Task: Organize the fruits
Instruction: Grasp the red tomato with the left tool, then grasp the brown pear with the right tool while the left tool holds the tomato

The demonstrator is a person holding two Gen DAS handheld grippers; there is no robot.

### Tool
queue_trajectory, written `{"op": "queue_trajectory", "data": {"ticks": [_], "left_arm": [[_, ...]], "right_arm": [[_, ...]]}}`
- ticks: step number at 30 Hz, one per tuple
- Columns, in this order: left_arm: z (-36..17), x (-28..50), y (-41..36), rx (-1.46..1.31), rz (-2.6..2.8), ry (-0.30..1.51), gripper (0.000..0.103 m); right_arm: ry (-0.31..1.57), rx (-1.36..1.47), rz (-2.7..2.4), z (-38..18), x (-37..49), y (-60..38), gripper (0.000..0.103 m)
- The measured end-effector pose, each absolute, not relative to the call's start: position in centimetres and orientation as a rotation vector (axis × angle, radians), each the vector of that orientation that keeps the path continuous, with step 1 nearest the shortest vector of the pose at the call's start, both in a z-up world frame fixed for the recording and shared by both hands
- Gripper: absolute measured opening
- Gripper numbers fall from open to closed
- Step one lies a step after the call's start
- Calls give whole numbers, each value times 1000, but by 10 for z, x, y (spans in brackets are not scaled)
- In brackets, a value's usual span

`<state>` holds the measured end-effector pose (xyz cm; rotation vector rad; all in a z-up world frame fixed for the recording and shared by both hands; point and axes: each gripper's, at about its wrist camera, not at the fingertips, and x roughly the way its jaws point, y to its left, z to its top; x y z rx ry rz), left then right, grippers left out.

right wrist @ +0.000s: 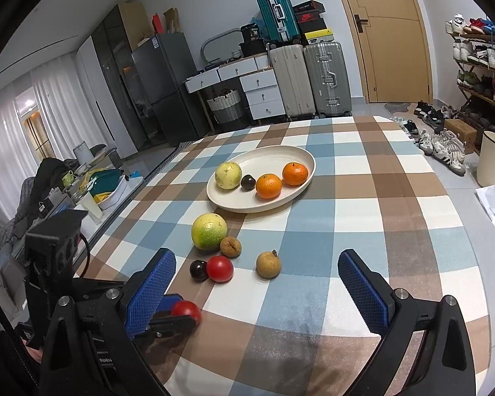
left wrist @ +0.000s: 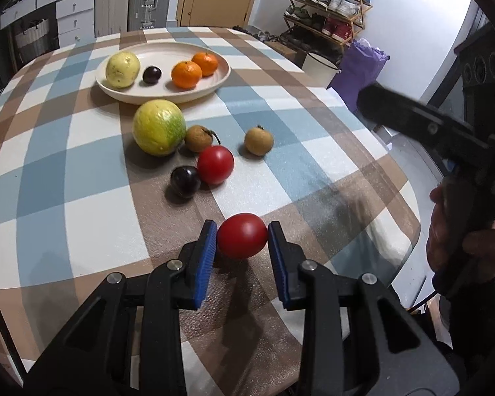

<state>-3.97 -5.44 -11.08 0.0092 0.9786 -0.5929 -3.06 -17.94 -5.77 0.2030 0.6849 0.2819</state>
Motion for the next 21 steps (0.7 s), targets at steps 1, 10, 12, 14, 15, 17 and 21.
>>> {"op": "queue_trajectory", "data": {"ticks": [1, 10, 12, 14, 15, 17, 21], "left_arm": [[-108, -39, -52, 4, -588, 972, 29], [-90, -34, -26, -62, -563, 943, 29], [-86, -34, -22, -71, -557, 931, 29], [-82, -33, -15, -84, -549, 917, 29], [-80, -32, -12, -89, -546, 915, 29], [-78, -30, -6, -104, -540, 912, 29], [-77, -25, 2, -110, -525, 911, 29]], "right_arm": [[686, 203, 280, -58, -31, -180, 101], [703, 203, 271, -60, -29, -181, 101], [708, 193, 270, -62, -27, -179, 101], [713, 184, 268, -64, -25, -178, 101], [717, 180, 265, -66, -24, -178, 101], [728, 175, 258, -69, -21, -177, 101], [751, 172, 248, -78, -12, -177, 101]]}}
